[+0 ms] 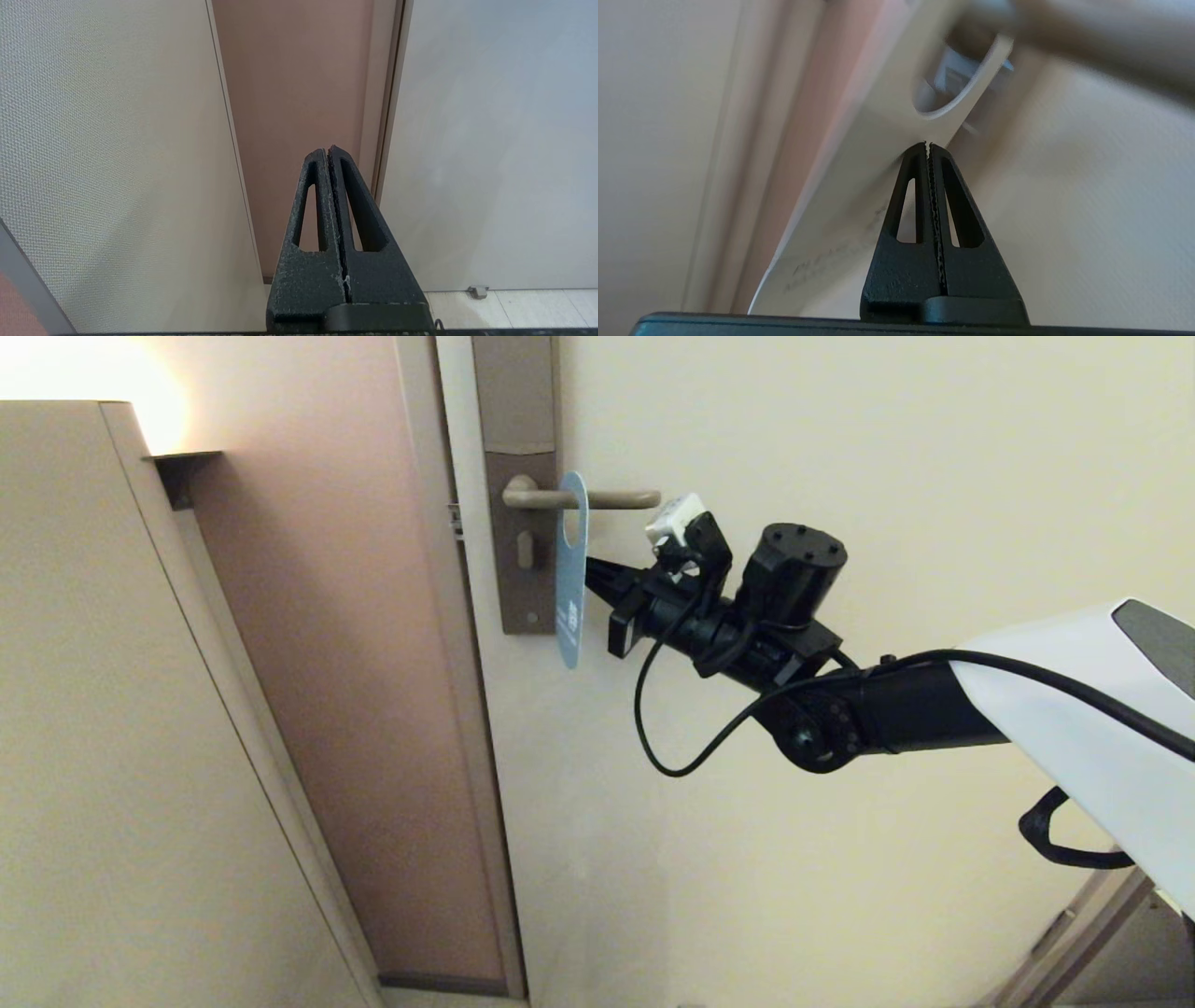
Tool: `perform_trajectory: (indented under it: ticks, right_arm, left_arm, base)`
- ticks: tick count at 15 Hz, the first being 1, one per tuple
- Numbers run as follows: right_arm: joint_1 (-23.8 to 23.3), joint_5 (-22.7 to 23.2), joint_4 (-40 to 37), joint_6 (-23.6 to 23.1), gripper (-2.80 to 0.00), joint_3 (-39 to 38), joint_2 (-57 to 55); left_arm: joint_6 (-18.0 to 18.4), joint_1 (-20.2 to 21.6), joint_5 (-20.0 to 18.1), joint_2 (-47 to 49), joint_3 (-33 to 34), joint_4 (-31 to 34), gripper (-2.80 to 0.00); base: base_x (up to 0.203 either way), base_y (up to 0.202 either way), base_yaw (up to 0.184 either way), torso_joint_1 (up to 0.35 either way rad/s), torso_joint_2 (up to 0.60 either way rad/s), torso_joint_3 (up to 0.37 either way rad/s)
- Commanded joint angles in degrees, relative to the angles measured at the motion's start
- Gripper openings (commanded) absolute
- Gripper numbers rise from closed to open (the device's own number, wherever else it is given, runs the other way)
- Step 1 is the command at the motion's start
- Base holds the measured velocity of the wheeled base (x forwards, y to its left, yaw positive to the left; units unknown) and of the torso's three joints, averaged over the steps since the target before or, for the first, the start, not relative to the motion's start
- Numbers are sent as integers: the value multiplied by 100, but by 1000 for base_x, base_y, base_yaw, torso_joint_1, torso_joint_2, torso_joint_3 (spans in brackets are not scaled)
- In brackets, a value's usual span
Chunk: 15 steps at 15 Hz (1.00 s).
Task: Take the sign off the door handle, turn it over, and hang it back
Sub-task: Hang the sign back with the other side facing out
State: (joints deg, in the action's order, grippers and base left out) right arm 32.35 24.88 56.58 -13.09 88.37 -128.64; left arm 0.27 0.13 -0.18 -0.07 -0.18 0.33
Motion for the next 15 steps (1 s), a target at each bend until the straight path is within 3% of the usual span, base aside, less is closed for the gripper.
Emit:
perform_trajectory:
  ticks: [1,10,15]
  right_arm:
    - [104,17,29,-9,-280,100,-5]
    - [447,17,32,-53,-280,212,-91]
    - [589,-321,29,-36,-280,1094,-570]
  left_arm:
    - [-1,-2,1,7,1,2,-280]
    - [-1,4,1,7,1,2,-280]
    - [-1,4,1,7,1,2,-280]
  base:
    - [0,0,0,0,0,0]
    - [0,0,0,0,0,0]
    - [0,0,0,0,0,0]
